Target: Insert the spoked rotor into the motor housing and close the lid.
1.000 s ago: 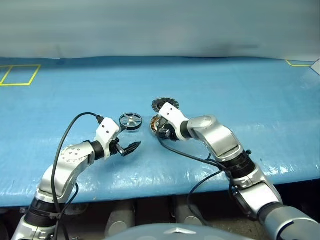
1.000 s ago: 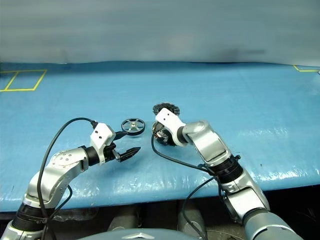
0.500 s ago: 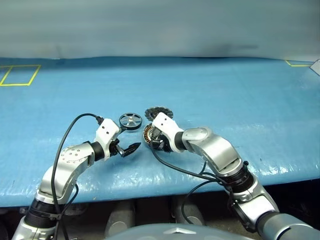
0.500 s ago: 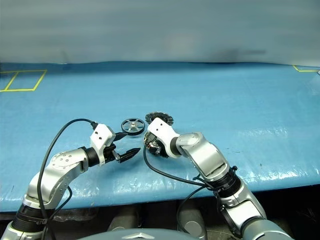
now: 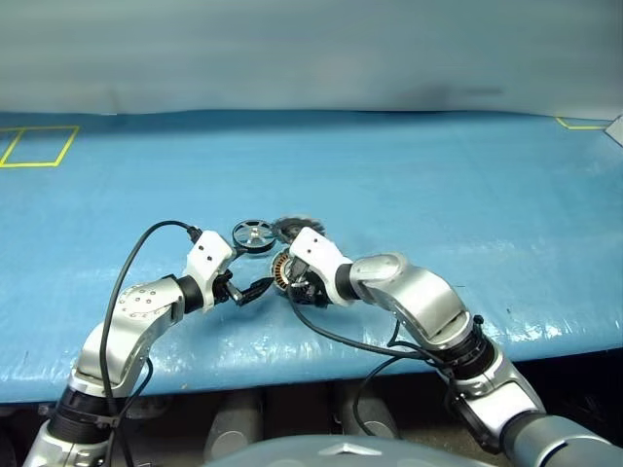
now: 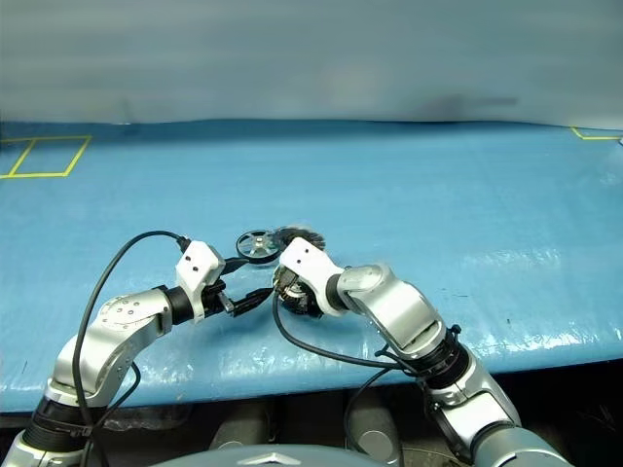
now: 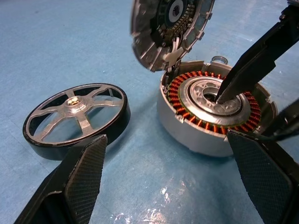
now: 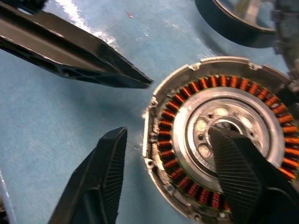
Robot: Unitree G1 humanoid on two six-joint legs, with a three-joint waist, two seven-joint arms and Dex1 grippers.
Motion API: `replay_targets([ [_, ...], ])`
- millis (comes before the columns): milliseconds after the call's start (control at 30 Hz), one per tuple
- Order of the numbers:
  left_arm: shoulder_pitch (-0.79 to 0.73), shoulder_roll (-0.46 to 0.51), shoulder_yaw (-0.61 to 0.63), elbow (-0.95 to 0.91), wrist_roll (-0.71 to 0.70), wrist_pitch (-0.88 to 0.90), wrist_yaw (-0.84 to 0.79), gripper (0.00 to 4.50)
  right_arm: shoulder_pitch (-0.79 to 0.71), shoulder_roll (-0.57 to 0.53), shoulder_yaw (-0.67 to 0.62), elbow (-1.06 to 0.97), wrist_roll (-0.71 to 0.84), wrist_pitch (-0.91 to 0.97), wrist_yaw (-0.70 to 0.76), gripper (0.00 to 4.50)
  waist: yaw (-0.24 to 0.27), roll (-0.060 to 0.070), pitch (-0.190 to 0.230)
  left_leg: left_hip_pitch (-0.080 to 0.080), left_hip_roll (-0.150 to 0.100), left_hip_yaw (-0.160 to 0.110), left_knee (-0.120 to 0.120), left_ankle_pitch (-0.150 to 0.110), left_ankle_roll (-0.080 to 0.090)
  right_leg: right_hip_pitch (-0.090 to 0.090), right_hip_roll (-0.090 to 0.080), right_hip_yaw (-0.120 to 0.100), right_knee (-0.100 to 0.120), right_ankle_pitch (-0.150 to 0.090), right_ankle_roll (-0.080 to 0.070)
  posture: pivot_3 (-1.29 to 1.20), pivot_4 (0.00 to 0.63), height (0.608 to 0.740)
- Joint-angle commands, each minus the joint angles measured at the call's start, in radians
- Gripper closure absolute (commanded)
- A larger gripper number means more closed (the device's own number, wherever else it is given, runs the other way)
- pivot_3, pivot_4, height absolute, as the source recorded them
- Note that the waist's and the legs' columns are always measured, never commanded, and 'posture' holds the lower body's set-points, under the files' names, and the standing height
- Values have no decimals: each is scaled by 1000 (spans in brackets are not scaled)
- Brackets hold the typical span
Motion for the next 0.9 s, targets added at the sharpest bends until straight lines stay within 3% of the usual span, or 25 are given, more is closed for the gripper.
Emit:
replay_targets([
  [33,-10,-5,7,-4,0,-10,0,0,0,-3,5,-12,28,4,-10,428,0,0,0,0,0,0,0,0,0,0,0,0,0,0,0,0,150,740],
  [500,-17,0,6,-1,-1,-12,-10,0,-7,-114,-173,-224,158,36,-10,428,7,0,0,-7,-1,-1,1,0,0,-5,0,-1,-1,0,1,0,150,740],
  [700,3,6,23,-24,-8,-7,-5,0,272,-208,-361,-294,180,-271,37,428,23,-1,1,-8,-1,-1,1,0,0,-5,-1,-1,-3,0,2,0,150,740],
  [767,14,7,30,-32,-10,-4,-1,0,365,-211,-408,-279,160,-390,19,428,26,-1,1,-8,-1,-1,1,0,0,-4,-1,-1,-3,0,2,0,150,740],
  [900,37,7,40,-49,-6,-4,11,0,480,-152,-497,-203,151,-457,-73,428,25,-1,1,-7,-1,0,2,0,0,-4,-1,-1,-2,0,2,0,150,740],
])
